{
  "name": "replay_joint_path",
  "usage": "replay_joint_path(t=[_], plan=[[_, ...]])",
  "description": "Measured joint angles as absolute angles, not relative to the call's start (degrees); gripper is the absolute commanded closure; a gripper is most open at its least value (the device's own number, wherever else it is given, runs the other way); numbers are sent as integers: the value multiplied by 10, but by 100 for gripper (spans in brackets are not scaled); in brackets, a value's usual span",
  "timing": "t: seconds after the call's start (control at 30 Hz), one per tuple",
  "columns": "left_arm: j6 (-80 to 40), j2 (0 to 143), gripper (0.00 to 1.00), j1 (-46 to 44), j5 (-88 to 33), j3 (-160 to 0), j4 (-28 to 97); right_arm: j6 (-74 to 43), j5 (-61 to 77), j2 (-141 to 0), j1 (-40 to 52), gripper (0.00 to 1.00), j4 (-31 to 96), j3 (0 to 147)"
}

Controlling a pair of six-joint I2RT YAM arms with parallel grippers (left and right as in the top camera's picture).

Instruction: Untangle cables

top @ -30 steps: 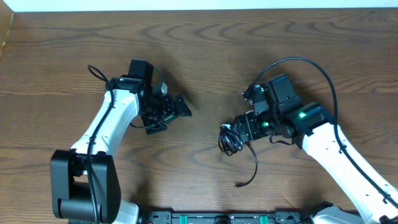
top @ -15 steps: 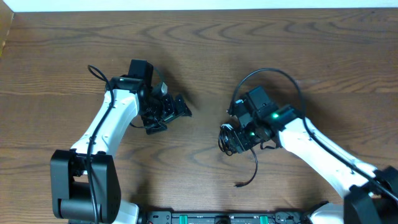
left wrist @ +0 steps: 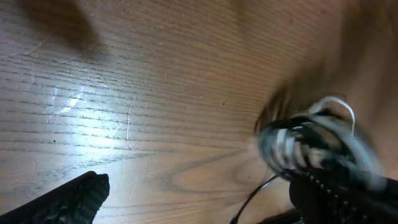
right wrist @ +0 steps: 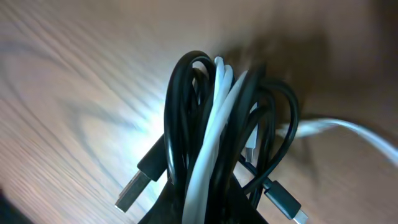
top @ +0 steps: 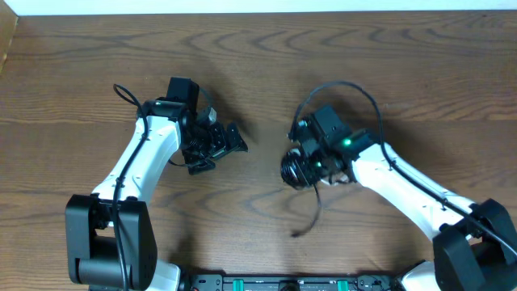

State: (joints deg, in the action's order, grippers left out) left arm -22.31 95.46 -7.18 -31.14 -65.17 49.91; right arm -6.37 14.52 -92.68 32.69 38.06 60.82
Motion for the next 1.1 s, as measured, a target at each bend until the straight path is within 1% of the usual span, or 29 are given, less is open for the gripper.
replay_joint_path(t=[0.1,0.17,0.37,0.53,0.83,0.9,1.03,1.1], plan=[[-223,955,2,-72,-311,-652,499,-69,129,-912,324,99,385,670],[-223,955,2,-72,-311,-652,499,-70,94,-892,323,99,385,708],[-223,955,2,-72,-311,-652,499,-58,-82,-846,325,99,383,746],[-223,955,2,-72,-311,-652,499,-49,-196,-874,327,99,385,730],[-223,955,2,-72,-311,-652,499,-57,-267,-966,377,98,369,716],[-223,955,2,-72,-311,-652,499,-59,-281,-996,396,92,368,716],[-223,955,2,-72,-311,-652,499,-70,-292,-1044,431,84,368,715],[-223,955,2,-72,-311,-652,499,-79,-296,-1059,454,75,367,715]])
